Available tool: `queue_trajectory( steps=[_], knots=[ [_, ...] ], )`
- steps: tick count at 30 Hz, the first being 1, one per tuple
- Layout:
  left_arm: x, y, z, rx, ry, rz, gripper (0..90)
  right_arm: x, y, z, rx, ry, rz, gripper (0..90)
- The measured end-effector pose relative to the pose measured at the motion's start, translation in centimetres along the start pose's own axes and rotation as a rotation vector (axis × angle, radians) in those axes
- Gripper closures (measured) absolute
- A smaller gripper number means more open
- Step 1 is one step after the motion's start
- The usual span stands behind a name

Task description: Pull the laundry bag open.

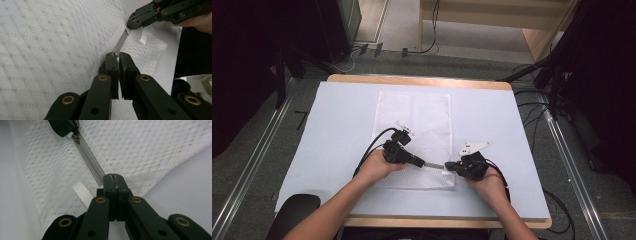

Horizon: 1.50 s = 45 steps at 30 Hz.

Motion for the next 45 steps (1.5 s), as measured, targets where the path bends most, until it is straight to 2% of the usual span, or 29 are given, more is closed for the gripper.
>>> queue_trajectory(
  steps=[7, 8, 13, 17, 22, 28, 40, 45],
  knots=[
    [-0.7, -0.5, -0.3, 0.005, 0.001, 0.005, 88.3, 0.0, 0.0, 0.0, -0.007, 0.001, -0.001, 90.0],
    [-0.7, -0.6, -0.2, 0.002, -0.010, 0.002, 88.3, 0.0, 0.0, 0.0, -0.011, 0.001, 0.000, 90.0],
    [-0.8, -0.9, 0.0, 0.015, 0.005, -0.004, 88.3, 0.0, 0.1, 0.1, -0.010, 0.004, -0.006, 90.0],
    [-1.5, -1.2, -0.4, -0.006, 0.005, 0.001, 88.3, 0.0, 0.1, 0.1, -0.008, 0.009, -0.007, 90.0],
    [-2.2, -1.4, -0.7, -0.001, 0.011, -0.010, 88.3, 0.0, 0.1, 0.1, -0.017, 0.004, -0.005, 90.0],
    [-2.9, -2.3, -1.1, -0.002, 0.022, -0.015, 88.2, 0.0, 0.1, 0.0, -0.017, -0.001, -0.009, 90.0],
    [-4.5, -3.9, -2.1, -0.036, 0.036, 0.004, 88.3, 0.0, 0.1, 0.1, -0.013, 0.006, -0.008, 90.0],
    [-5.1, -4.5, -2.3, -0.034, 0.049, 0.003, 88.3, 0.0, 0.1, 0.2, -0.011, 0.012, -0.007, 90.0]
  ],
)
Point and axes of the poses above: each handheld gripper's, and its own axes: x roughly forward along the jaws, y roughly out of its top, z roughly to its right, the point moved 2 cm from there along x, roughly forward along the jaws, and after that the axes turned 12 degrees about -z, right-handed, at the moved point
